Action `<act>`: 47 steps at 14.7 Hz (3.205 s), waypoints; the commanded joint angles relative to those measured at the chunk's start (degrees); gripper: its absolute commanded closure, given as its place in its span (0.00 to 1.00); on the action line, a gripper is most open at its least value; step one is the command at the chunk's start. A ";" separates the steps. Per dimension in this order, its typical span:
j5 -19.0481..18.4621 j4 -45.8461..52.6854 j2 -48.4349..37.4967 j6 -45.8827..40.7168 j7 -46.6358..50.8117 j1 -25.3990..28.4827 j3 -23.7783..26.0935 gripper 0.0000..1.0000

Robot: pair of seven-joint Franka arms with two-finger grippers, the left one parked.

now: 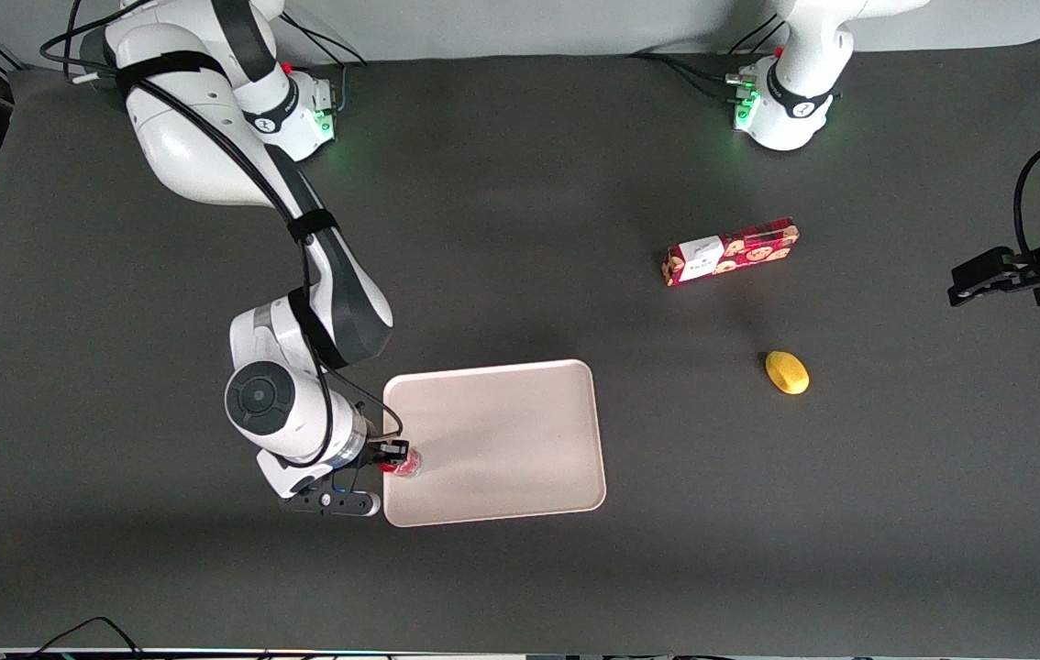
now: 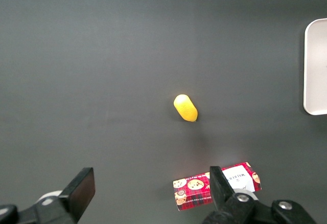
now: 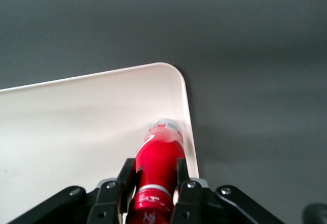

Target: Place coke bottle on tray

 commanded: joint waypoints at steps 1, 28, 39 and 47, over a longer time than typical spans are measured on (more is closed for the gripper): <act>0.00 0.12 -0.07 0.44 1.66 0.36 -0.32 0.67; 1.50 -13.30 -36.71 -28.41 -12.84 -13.08 -5.85 0.00; -2.36 -27.75 -43.59 -16.36 -12.58 -17.30 -6.29 0.00; -2.72 -25.98 -42.79 -16.00 -12.49 -18.36 -6.91 0.00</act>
